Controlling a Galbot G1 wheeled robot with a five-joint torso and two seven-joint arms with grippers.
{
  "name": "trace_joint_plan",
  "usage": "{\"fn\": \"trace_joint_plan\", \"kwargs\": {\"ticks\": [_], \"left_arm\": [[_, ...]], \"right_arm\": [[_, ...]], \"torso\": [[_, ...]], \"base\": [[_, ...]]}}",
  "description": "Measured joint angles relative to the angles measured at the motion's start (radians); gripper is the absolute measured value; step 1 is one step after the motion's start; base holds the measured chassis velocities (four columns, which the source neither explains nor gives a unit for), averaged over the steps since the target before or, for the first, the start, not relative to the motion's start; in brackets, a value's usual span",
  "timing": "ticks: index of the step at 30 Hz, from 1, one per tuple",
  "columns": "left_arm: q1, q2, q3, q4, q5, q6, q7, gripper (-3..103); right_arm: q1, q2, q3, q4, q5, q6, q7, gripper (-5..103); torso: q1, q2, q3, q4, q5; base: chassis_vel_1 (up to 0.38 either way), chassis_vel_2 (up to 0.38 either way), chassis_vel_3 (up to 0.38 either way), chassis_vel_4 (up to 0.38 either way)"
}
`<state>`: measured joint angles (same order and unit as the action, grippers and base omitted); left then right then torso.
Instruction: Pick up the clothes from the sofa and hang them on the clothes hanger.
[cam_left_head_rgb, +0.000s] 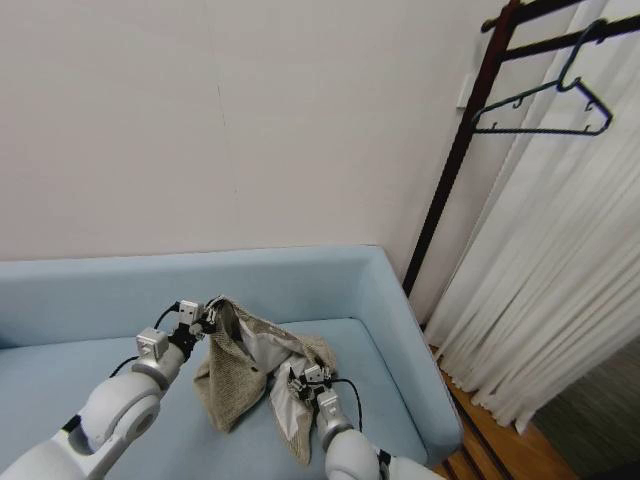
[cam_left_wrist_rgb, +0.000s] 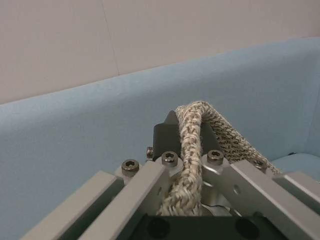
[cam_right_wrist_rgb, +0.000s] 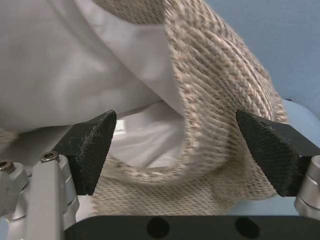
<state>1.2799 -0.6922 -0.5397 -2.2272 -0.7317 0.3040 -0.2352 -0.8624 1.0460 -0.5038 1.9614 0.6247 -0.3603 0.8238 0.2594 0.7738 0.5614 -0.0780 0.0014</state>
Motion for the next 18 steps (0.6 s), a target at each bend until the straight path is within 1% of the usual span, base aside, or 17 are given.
{"fn": "trace_joint_plan", "kwargs": {"ticks": [4, 5, 6, 8, 9, 11, 13, 15, 16, 17, 18], "left_arm": [[0.004, 0.001, -0.001, -0.009, 0.000, -0.002, 0.000, 1], [0.004, 0.001, -0.001, -0.012, 0.000, -0.003, 0.000, 1], [0.005, 0.001, -0.001, -0.014, 0.000, -0.003, 0.000, 1], [0.005, 0.001, -0.001, -0.015, -0.001, -0.003, 0.000, 1], [0.005, 0.001, -0.002, -0.015, -0.001, -0.003, 0.000, 1], [0.004, 0.000, -0.002, -0.016, -0.001, -0.003, 0.000, 1], [0.004, 0.000, -0.002, -0.016, -0.001, -0.004, 0.000, 1], [0.006, -0.003, -0.004, -0.022, -0.001, -0.005, 0.000, 1], [0.007, -0.003, -0.005, -0.025, -0.001, -0.005, 0.000, 1], [0.007, -0.003, -0.005, -0.025, -0.001, -0.005, 0.000, 1], [0.009, -0.004, -0.006, -0.029, -0.001, -0.005, 0.000, 1]], "right_arm": [[0.011, 0.007, 0.010, -0.017, 0.013, -0.008, 0.008, 78], [0.016, 0.010, 0.012, -0.025, 0.017, -0.008, 0.010, 77], [0.020, 0.014, 0.014, -0.031, 0.024, -0.008, 0.013, 71], [0.023, 0.017, 0.014, -0.034, 0.031, -0.008, 0.016, 71], [0.030, 0.024, 0.015, -0.039, 0.053, -0.010, 0.027, 68], [0.040, 0.034, 0.016, -0.040, 0.109, -0.021, 0.060, 57], [0.043, 0.035, 0.016, -0.039, 0.127, -0.026, 0.069, 57], [0.048, 0.039, 0.017, -0.035, 0.180, -0.035, 0.102, 46], [0.049, 0.039, 0.019, -0.037, 0.189, -0.037, 0.110, 41], [0.049, 0.039, 0.019, -0.037, 0.189, -0.037, 0.110, 41], [0.050, 0.039, 0.025, -0.042, 0.191, -0.039, 0.113, 37]], "torso": [[0.000, 0.000, 0.000, 0.0000, 0.0000], [0.000, 0.000, 0.000, 0.0001, 0.0000], [0.000, 0.000, 0.000, 0.0001, 0.0000], [0.000, 0.000, 0.000, 0.0001, 0.0000], [0.000, 0.000, 0.000, 0.0000, 0.0000], [0.000, 0.000, 0.000, 0.0001, 0.0000], [0.000, 0.000, 0.000, 0.0001, 0.0000], [0.000, 0.000, 0.000, 0.0001, 0.0000], [0.000, 0.000, 0.000, 0.0001, 0.0000], [0.000, 0.000, 0.000, 0.0001, 0.0000], [0.000, 0.000, 0.000, 0.0001, 0.0000]], "base": [[0.000, 0.000, 0.000, 0.000], [0.000, 0.000, 0.000, 0.000], [0.000, 0.000, 0.000, 0.000], [0.000, 0.000, 0.000, 0.000], [0.000, 0.000, 0.000, 0.000], [0.000, 0.000, 0.000, 0.000], [0.000, 0.000, 0.000, 0.000], [0.000, 0.000, 0.000, 0.000], [0.000, 0.000, 0.000, 0.000], [0.000, 0.000, 0.000, 0.000], [0.000, 0.000, 0.000, 0.000]]}}
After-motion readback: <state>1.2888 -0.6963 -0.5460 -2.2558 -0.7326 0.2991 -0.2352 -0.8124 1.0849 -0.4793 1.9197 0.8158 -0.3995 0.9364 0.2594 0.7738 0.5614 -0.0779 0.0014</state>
